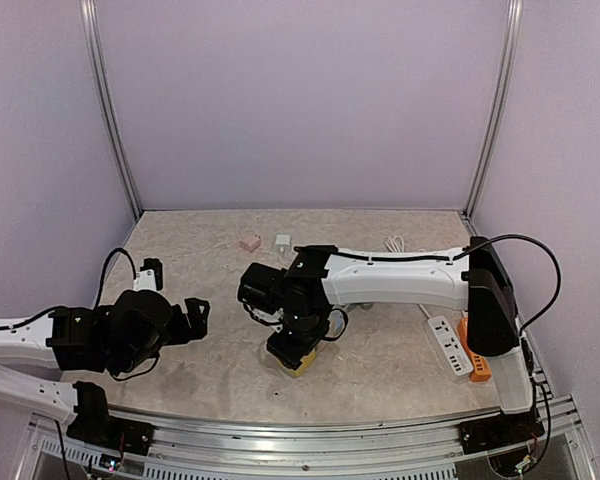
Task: Insert the plug
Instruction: Press the plug into the socket slot.
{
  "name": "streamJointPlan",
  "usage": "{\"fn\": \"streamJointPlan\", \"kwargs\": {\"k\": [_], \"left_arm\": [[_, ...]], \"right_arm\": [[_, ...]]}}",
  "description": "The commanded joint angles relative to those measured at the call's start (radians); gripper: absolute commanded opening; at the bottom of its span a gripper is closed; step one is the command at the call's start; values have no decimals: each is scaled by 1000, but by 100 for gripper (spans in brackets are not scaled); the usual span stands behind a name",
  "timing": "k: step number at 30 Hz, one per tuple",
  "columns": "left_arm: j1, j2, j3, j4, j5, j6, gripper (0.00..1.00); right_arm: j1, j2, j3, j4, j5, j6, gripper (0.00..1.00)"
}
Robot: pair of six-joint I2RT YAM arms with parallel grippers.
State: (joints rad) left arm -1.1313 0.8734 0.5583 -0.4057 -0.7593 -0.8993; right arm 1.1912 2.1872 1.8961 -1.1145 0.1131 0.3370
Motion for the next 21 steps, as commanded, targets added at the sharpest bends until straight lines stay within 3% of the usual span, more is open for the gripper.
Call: {"fn": "streamJointPlan", "kwargs": {"k": [1,11,21], "left_arm": [[-1,8,25,-7,-13,14,99],[-1,31,32,-3,-8,14,99],[-1,46,43,27,25,52,99]], "right_arm": [[-17,-13,47,-36,119,-9,54],[-32,-63,82,-33,153,-13,76],[-36,-137,74,-13,160,-16,82]]}}
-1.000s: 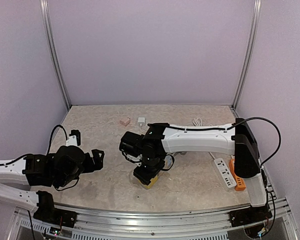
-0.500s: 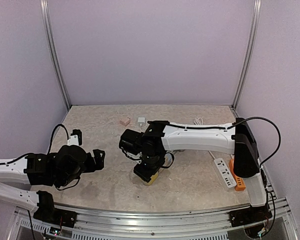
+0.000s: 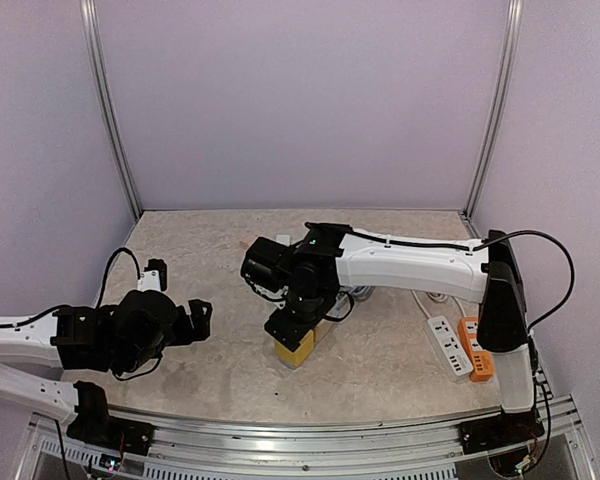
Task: Insert the plug
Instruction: Press the plug into the socket slot.
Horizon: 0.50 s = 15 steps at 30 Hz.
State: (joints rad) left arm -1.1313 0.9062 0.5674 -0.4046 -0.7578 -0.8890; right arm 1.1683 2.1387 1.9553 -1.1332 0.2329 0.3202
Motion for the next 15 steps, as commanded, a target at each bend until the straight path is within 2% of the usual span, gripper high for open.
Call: {"fn": "streamJointPlan", "kwargs": {"k": [1,7,12,15], "left_arm": [[-1,24,42,28,34,53,99],[-1,137,111,87,144,162,99],[3,342,255,79,200,227,99],[7,498,373,21,222,254,99]], "right_arm": [[-15,-112,1,10,50,3,82],[-81,-354,-231,160,65,36,82],[-150,-570,-460,262,103,75,82],[-175,-639,-534,276,112,85,82]]}}
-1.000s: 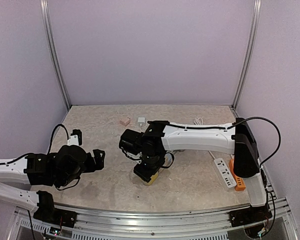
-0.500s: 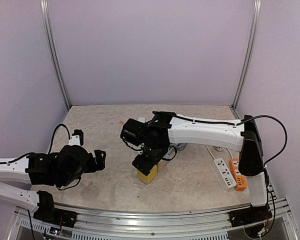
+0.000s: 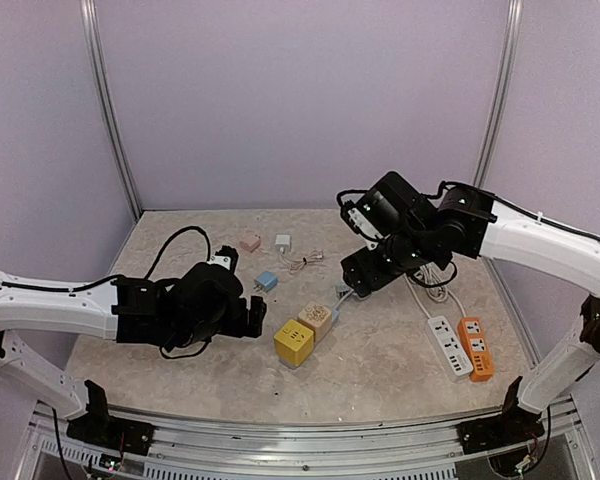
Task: Insert the plug
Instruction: Press the plug into the socket slot.
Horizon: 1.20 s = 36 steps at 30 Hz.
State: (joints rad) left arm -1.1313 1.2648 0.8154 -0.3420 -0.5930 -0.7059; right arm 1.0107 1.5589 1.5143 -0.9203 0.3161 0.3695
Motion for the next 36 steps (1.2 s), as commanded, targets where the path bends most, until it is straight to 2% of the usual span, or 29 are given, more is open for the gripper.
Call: {"fn": "streamJointPlan", "kwargs": {"k": [1,6,16,21,32,36], "left_arm": [[7,191,162,-52,64,79,99],[8,328,233,-11,140,110,99],[8,411,270,-54,225,102,99],[6,414,260,-94,236,69,95],[10,341,179,-77,237,53,86],[22,309,158,-61,253,59,80]], "right_arm": [[-22,-75,-111,63,29,38,82],[-33,-119,-178,69,20,41,82],[-64,-150,-207,100,3,3,83],[-76,-138,-207,115,-11,-15,83],[-96,-122,-207,133,-33,-32,83],[-101,-115,-205,140,-41,-37,83]]}}
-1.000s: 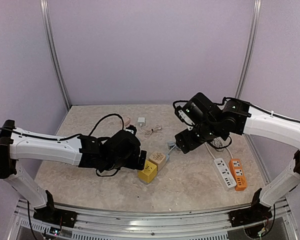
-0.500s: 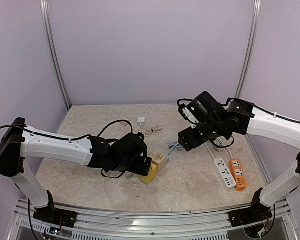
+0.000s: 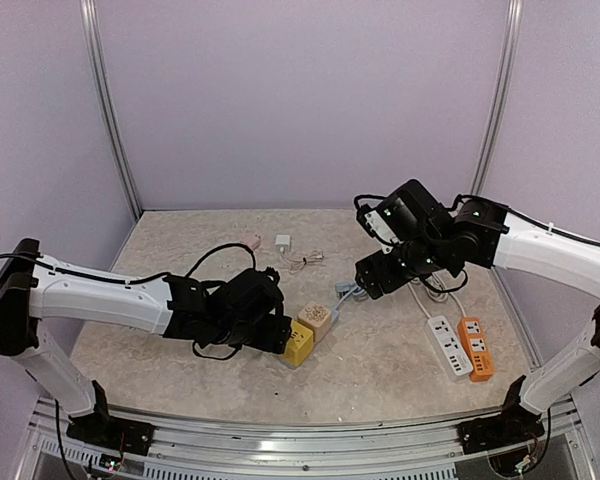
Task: Insert the plug
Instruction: Press the plug into the socket slot.
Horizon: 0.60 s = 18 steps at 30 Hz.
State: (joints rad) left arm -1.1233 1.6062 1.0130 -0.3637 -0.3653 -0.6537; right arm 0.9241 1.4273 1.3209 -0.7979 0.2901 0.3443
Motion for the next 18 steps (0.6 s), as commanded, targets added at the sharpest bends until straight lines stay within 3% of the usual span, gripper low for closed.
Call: {"fn": "streamJointPlan", "kwargs": {"k": [1,18], "left_arm": [[19,-30,-38,-42,31,7,78],[21,49,-30,-30,134,12,70]], "right_arm": [[-16,18,-9,19,-17,-12,83],[-29,28,-9,14,-19,-22,83]]}}
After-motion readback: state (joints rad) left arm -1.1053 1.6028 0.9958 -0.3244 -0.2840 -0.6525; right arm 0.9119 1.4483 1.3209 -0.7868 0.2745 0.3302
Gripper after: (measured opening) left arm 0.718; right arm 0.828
